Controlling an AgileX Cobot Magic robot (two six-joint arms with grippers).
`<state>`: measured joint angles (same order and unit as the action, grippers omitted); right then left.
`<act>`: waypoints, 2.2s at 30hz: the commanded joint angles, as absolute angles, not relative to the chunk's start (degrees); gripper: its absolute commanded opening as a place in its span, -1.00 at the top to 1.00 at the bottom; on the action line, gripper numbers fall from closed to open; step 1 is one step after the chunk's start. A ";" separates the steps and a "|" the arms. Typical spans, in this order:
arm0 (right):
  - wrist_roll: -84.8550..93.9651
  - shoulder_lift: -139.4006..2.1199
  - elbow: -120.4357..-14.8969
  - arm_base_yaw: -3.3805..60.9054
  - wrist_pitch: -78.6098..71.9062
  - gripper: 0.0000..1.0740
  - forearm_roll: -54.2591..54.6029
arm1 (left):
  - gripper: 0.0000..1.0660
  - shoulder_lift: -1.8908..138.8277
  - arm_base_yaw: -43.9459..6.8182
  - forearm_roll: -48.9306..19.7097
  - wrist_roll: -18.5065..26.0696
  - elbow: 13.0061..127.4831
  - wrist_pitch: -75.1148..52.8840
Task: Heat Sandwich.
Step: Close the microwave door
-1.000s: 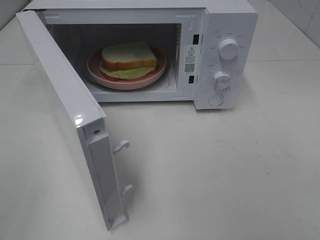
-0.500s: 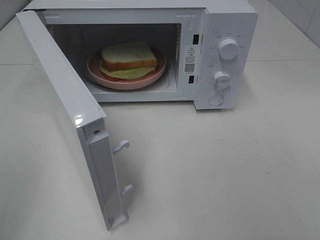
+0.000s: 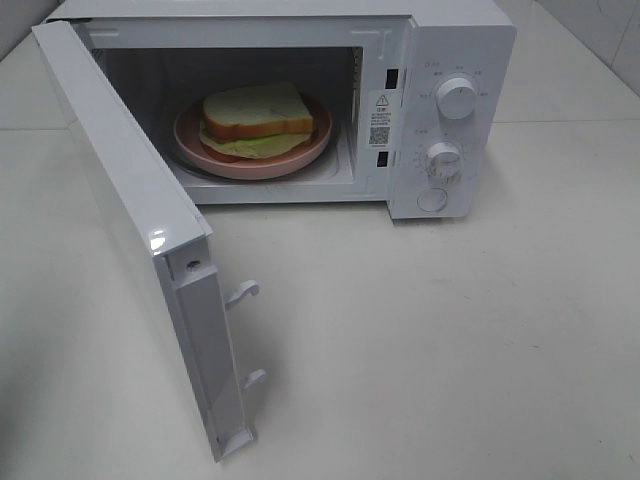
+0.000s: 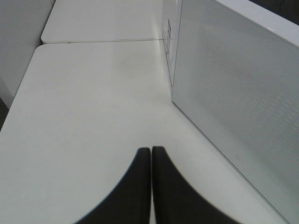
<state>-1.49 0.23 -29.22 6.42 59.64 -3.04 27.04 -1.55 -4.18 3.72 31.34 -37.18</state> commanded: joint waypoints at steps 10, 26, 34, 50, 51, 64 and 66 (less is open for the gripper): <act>-1.66 1.78 -28.99 6.02 59.36 -0.42 -3.15 | 0.99 40.68 -1.55 -4.18 3.84 26.81 -13.01; -1.66 1.78 -28.99 6.02 59.36 -0.42 -3.15 | 0.99 55.18 -1.55 -3.27 3.04 13.12 24.24; -1.66 1.78 -28.99 6.02 59.36 -0.42 -3.15 | 0.99 65.60 -1.55 7.16 -4.53 12.83 39.76; -1.66 1.78 -28.99 6.02 59.36 -0.42 -3.15 | 0.99 80.10 -4.64 22.29 -13.75 17.93 49.56; -1.66 1.78 -28.99 6.02 59.36 -0.42 -3.15 | 0.99 80.67 -5.61 22.29 -13.41 18.11 49.50; -1.66 1.78 -28.99 6.02 59.36 -0.42 -3.15 | 0.99 86.46 -17.25 12.20 -9.05 22.29 49.45; -1.66 1.78 -28.99 6.02 59.36 -0.42 -3.15 | 0.99 86.97 -18.62 10.54 -9.11 22.80 49.33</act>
